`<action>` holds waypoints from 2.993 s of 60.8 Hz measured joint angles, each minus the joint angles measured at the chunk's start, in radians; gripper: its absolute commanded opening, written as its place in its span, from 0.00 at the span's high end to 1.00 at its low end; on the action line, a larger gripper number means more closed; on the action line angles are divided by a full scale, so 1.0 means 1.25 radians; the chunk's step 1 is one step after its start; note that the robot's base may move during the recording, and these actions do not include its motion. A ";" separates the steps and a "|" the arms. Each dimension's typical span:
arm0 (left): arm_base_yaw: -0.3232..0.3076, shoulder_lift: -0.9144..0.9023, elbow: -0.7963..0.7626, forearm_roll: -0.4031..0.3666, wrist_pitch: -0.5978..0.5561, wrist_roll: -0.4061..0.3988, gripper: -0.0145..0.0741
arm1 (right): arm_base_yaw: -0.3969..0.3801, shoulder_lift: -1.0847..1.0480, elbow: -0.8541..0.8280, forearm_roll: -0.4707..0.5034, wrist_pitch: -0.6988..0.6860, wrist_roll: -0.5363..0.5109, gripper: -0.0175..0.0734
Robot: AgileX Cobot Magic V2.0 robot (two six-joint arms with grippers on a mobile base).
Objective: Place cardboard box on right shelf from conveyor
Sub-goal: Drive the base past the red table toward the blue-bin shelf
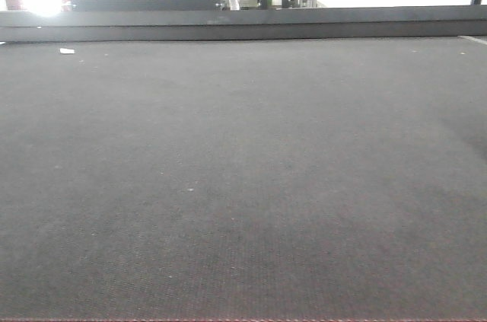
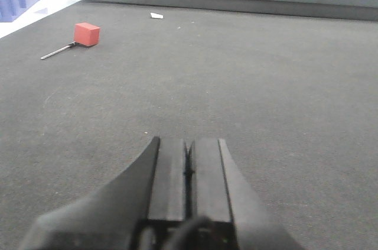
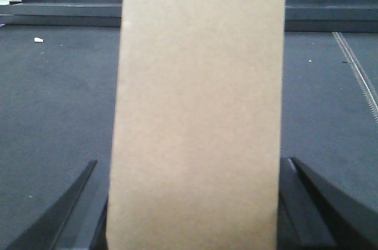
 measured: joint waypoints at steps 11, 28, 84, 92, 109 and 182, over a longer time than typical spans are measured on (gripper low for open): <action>0.000 0.000 0.000 0.000 0.000 0.000 0.97 | 0.000 0.000 0.000 0.000 0.000 0.000 0.57; 0.000 0.000 0.000 0.000 0.000 0.000 0.97 | 0.000 0.000 0.001 0.000 0.000 0.000 0.57; 0.000 0.000 0.000 0.000 0.000 0.000 0.97 | 0.000 0.000 0.001 0.000 0.000 0.000 0.57; 0.000 0.000 0.000 0.000 0.000 0.000 0.97 | 0.000 0.000 0.001 0.000 0.000 0.000 0.57; 0.000 0.000 0.000 0.000 0.000 0.000 0.97 | 0.000 0.000 0.001 0.000 0.000 0.000 0.57; 0.000 0.000 0.000 0.000 0.000 0.000 0.97 | 0.000 0.000 0.001 0.000 0.000 -0.001 0.57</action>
